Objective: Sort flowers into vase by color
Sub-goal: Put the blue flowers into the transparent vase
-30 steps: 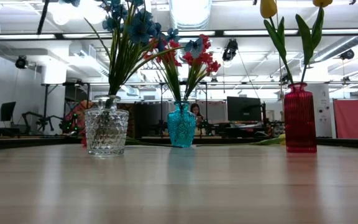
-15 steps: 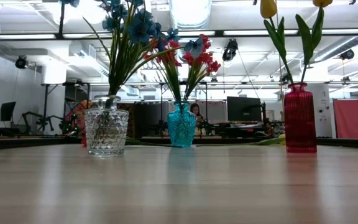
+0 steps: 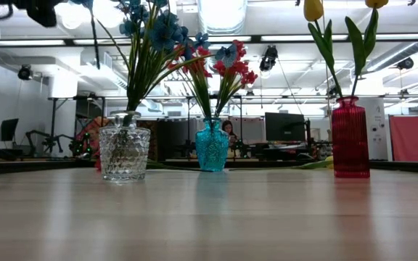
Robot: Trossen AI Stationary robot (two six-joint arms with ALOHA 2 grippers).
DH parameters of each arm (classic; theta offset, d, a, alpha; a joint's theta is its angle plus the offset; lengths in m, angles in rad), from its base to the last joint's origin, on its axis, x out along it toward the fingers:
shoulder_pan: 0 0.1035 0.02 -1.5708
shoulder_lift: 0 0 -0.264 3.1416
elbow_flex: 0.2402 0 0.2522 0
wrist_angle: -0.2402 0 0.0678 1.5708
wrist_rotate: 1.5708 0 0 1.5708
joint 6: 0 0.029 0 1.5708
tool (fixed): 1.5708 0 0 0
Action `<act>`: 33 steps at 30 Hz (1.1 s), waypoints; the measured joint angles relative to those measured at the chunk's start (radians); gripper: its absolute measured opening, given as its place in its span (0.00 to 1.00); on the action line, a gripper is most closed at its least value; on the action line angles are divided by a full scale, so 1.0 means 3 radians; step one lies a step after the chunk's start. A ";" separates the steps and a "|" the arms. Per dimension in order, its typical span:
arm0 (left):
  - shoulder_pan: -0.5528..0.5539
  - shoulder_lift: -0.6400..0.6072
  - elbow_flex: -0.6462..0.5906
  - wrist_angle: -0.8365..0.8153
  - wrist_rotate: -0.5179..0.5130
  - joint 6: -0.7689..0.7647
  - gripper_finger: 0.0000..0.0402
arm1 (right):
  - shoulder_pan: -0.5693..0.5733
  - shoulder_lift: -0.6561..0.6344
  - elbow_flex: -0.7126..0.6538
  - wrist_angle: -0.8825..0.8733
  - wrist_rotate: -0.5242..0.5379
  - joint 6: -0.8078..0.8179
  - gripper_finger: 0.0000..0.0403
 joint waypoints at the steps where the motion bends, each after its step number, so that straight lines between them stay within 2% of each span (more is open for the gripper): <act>1: 0.0073 0.0006 -0.0081 0.0122 0.0138 -0.0028 0.01 | 0.0000 0.0000 0.0000 0.0014 0.0001 0.0000 0.60; 5: 0.0427 0.0083 -0.0323 0.0451 0.0376 -0.0304 0.01 | 0.0000 0.0000 0.0000 0.0064 0.0001 0.0030 0.60; 7: 0.0604 0.0127 -0.0397 0.0456 0.0501 -0.0509 0.01 | 0.0000 0.0000 0.0000 0.0064 0.0001 0.0056 0.60; 10: 0.0818 0.0204 -0.0438 0.0454 0.0888 -0.0769 0.01 | 0.0000 0.0001 0.0000 0.0067 0.0001 0.0088 0.60; 12: 0.0903 0.0262 -0.0438 0.0457 0.0995 -0.0853 0.01 | 0.0000 0.0001 0.0000 0.0067 0.0001 0.0105 0.60; 25: 0.0960 0.0791 -0.0336 0.0475 0.1000 -0.1451 0.01 | 0.0000 0.0001 0.0000 0.0067 0.0002 0.0226 0.60; 33: 0.1031 0.1196 -0.0272 0.0852 0.0995 -0.1453 0.01 | 0.0000 0.0001 0.0000 0.0067 0.0002 0.0224 0.60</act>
